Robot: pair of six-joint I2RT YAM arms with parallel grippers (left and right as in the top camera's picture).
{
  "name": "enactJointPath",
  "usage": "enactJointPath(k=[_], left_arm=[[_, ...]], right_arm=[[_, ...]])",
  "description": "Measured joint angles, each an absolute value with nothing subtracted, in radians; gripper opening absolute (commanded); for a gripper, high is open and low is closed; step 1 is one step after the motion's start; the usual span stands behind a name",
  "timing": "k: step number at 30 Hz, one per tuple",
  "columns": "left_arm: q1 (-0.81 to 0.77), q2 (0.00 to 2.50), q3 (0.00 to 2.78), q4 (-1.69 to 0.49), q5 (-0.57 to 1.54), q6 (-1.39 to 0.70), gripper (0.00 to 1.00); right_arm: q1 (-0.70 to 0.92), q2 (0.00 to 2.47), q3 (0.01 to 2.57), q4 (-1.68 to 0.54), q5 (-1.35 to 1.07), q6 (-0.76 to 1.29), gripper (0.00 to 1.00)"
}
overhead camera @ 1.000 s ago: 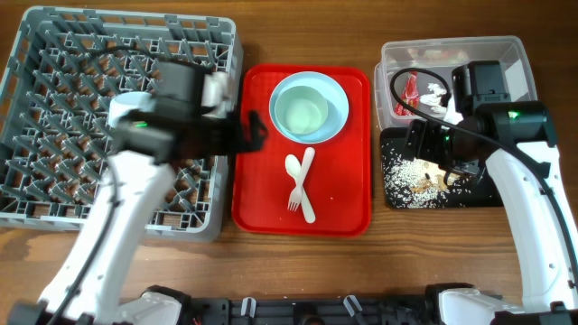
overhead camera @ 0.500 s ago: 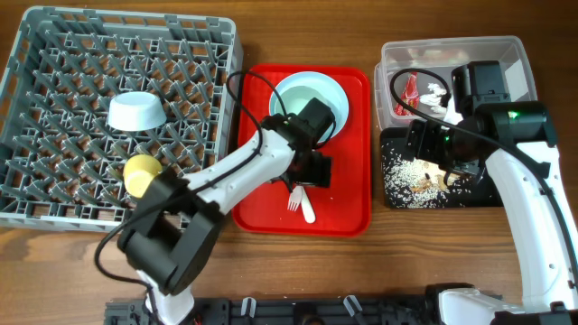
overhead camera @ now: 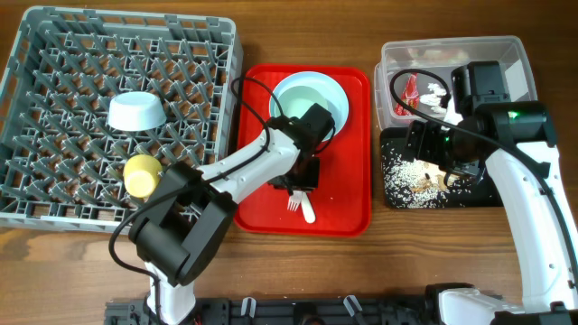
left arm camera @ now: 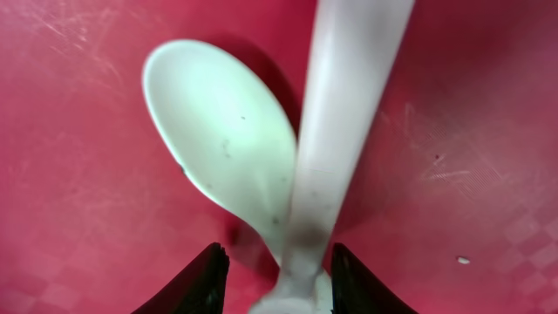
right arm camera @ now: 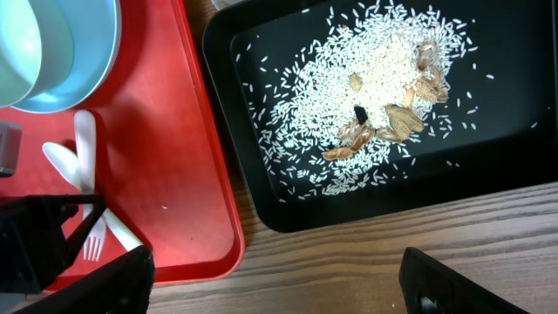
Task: Sort waste into correct bins and load items into the dishwasher rack
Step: 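Reach the left gripper to the white fork and grasp it, then carry the white fork to the rack and insert it upright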
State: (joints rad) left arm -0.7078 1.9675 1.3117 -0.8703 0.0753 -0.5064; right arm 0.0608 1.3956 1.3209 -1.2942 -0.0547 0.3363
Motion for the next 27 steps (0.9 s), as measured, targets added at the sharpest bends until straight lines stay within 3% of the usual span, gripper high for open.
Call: enactJointPath(k=[7, 12, 17, 27], left_arm=[[-0.743, 1.967, 1.311, -0.855, 0.076, -0.506, 0.23], [-0.743, 1.967, 1.311, -0.855, 0.076, -0.507, 0.19], [-0.743, 1.967, 1.311, -0.855, 0.076, -0.508, 0.04], [-0.743, 1.965, 1.32, -0.917, 0.075, -0.507, 0.04]], right_arm=[[0.061, 1.396, 1.321, -1.295, -0.054, 0.336, 0.9], [0.061, 1.396, 1.321, -1.298, -0.054, 0.336, 0.9], [0.061, 1.396, 1.321, -1.298, -0.055, 0.336, 0.9], [0.061, 1.396, 1.321, -1.298, -0.054, 0.336, 0.9]])
